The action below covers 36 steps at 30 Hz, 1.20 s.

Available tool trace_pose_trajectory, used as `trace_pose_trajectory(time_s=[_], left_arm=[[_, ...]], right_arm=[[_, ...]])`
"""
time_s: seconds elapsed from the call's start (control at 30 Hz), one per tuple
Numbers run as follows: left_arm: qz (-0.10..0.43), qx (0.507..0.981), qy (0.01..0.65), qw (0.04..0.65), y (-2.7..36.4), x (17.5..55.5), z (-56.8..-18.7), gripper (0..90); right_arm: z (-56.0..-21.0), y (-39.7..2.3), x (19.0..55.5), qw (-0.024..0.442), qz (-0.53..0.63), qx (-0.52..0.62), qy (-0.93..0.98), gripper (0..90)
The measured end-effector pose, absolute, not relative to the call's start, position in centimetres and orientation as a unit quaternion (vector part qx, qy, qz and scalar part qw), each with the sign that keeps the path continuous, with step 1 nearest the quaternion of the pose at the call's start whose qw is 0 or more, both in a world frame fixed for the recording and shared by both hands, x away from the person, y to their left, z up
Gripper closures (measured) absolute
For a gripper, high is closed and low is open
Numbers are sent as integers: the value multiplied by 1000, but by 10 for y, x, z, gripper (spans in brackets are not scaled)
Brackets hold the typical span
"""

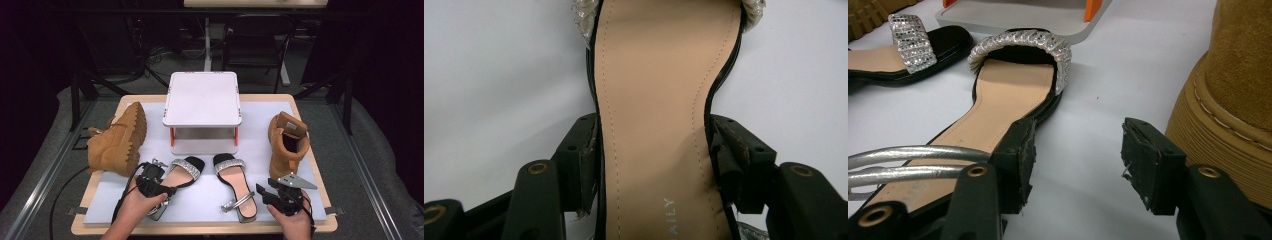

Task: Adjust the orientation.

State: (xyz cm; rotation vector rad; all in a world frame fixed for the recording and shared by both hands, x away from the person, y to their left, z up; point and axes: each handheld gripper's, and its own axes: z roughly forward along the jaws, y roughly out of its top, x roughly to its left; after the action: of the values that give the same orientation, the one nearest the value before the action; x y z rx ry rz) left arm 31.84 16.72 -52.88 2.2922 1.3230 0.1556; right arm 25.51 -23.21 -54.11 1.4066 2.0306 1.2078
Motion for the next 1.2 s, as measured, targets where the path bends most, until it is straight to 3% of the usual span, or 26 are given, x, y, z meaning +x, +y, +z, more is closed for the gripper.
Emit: trace_pose_trajectory(time_s=[0.23, 0.53, 1.2], left_arm=[[65, 827, 503, 243, 181, 322, -529, 410], [66, 830, 496, 246, 181, 322, -530, 403], [57, 834, 484, 259, 186, 322, -531, 383]], right_arm=[[-540, -230, 254, 192, 434, 499, 725, 467], [-532, -228, 251, 214, 430, 520, 706, 381], [-505, -182, 259, 200, 362, 506, 757, 406]])
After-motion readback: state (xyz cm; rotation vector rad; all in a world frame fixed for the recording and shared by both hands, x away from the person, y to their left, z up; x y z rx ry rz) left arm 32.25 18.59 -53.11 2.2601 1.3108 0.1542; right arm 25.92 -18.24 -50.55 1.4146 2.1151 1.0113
